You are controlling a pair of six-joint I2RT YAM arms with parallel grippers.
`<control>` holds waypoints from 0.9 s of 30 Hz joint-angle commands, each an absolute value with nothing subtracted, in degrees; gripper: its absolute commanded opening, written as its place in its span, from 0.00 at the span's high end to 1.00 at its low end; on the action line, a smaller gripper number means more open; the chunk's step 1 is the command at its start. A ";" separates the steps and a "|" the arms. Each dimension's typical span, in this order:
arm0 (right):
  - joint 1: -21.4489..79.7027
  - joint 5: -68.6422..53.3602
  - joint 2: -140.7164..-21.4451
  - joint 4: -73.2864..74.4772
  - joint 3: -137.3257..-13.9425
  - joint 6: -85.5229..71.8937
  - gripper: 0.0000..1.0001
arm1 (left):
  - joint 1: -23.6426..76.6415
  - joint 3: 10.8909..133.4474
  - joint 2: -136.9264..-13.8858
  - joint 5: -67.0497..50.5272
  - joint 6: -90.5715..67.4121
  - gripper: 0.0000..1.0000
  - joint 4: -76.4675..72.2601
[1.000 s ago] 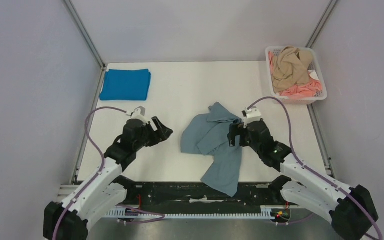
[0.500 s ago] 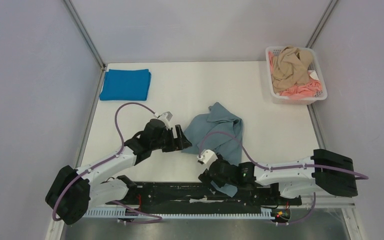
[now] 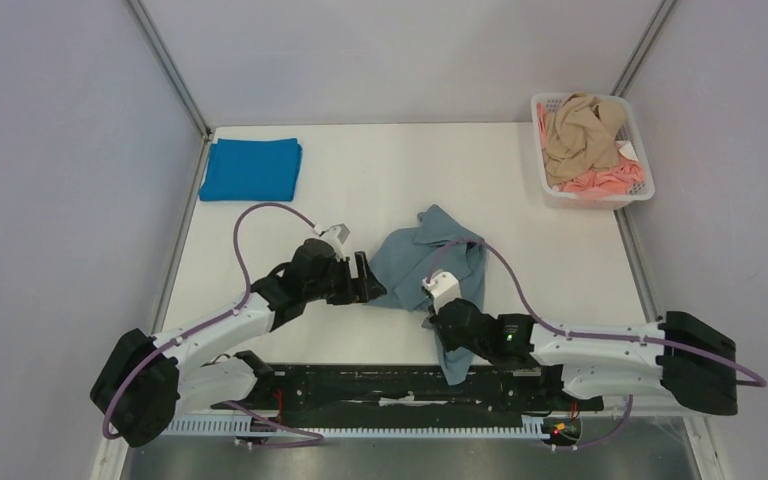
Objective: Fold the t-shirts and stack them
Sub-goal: Flatten out the tshirt
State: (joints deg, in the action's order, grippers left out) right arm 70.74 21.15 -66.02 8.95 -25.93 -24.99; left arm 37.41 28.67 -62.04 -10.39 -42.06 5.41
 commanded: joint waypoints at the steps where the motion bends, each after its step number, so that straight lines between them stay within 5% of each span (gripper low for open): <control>1: 66.15 28.04 -54.98 10.19 -22.91 -27.35 1.00 | 41.90 32.61 -63.97 -10.10 -37.25 0.14 2.03; 10: 53.31 35.37 -31.60 7.70 -11.08 -30.80 1.00 | 47.99 40.77 -80.01 -9.97 -32.17 0.15 -1.29; 27: 53.04 33.30 -33.24 6.28 -8.84 -28.74 1.00 | 55.54 58.29 -97.88 -4.11 -29.21 0.25 6.59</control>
